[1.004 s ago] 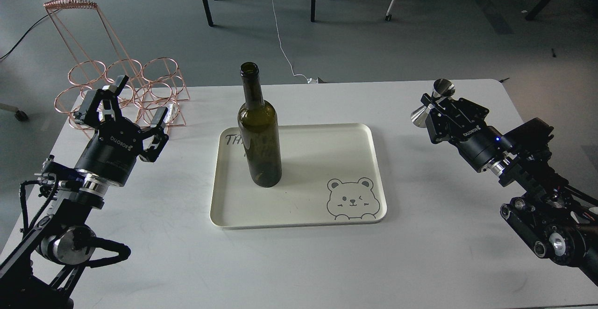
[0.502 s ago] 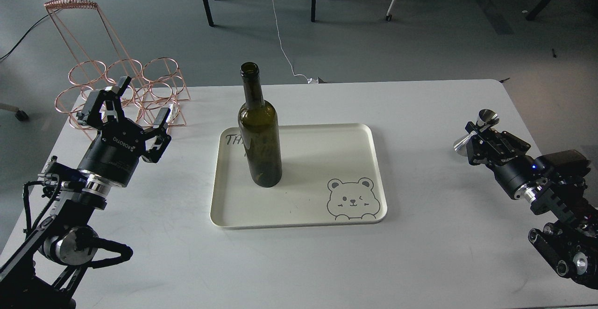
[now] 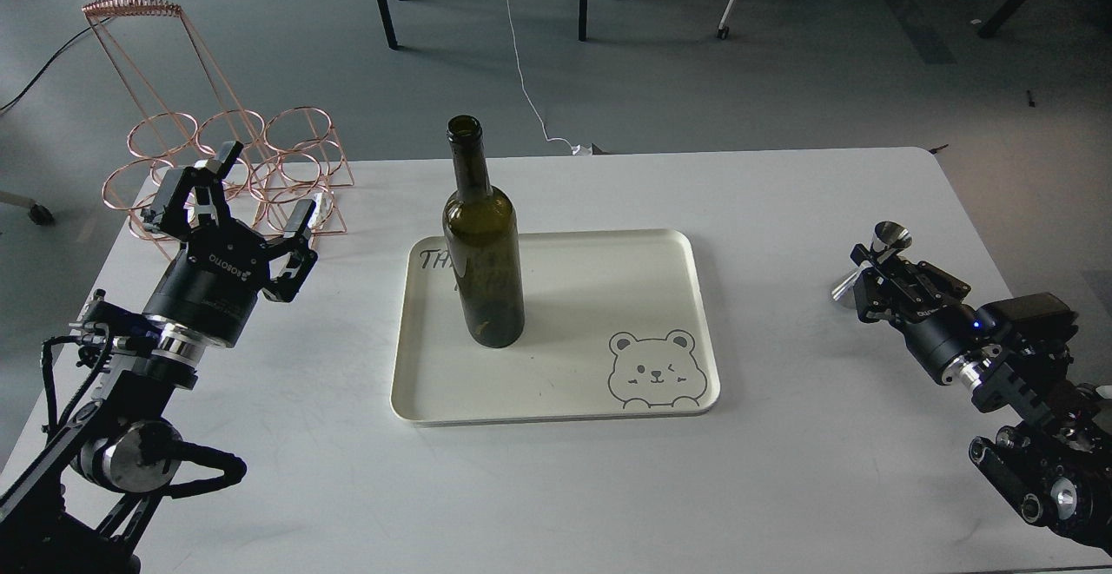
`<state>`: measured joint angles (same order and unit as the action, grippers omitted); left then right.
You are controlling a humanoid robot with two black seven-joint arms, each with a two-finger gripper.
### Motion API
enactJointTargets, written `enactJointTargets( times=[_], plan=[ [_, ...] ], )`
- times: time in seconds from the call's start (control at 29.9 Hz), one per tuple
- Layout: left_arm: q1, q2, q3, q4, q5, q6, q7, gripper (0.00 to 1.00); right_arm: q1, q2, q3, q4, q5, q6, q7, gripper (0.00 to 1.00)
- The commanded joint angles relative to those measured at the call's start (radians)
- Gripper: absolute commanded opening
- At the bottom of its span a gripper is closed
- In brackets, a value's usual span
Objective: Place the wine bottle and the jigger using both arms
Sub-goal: 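Lower the jigger onto the table beside the tray and release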
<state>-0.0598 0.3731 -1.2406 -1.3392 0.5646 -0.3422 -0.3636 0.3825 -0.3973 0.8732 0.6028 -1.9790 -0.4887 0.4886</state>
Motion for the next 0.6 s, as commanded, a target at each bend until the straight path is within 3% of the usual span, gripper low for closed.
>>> enactJointTargets(
  times=[0.0, 0.07, 0.13, 0.2, 0.3, 0.57],
  plan=[
    [0.0, 0.0, 0.001, 0.0, 0.0, 0.0, 0.0, 0.98, -0.002, 0.0, 0.0, 0.0, 0.0, 0.0, 0.0, 0.37],
    [0.0, 0.001, 0.001, 0.0, 0.0, 0.0, 0.0, 0.98, -0.004, 0.0, 0.0, 0.0, 0.0, 0.0, 0.0, 0.38],
    [0.0, 0.003, 0.001, -0.001, 0.0, 0.0, 0.0, 0.98, -0.004, 0.0, 0.0, 0.002, 0.0, 0.0, 0.0, 0.45],
    [0.0, 0.001, 0.001, -0.001, 0.0, -0.001, 0.0, 0.98, -0.007, 0.0, -0.002, 0.003, 0.0, 0.0, 0.0, 0.61],
    [0.0, 0.001, 0.001, -0.001, 0.0, -0.001, 0.0, 0.98, -0.011, -0.003, -0.002, 0.009, 0.002, 0.0, 0.0, 0.95],
    [0.0, 0.001, 0.001, -0.001, 0.0, -0.001, 0.003, 0.98, -0.071, -0.113, -0.008, 0.08, 0.003, 0.0, 0.0, 0.98]
  ],
)
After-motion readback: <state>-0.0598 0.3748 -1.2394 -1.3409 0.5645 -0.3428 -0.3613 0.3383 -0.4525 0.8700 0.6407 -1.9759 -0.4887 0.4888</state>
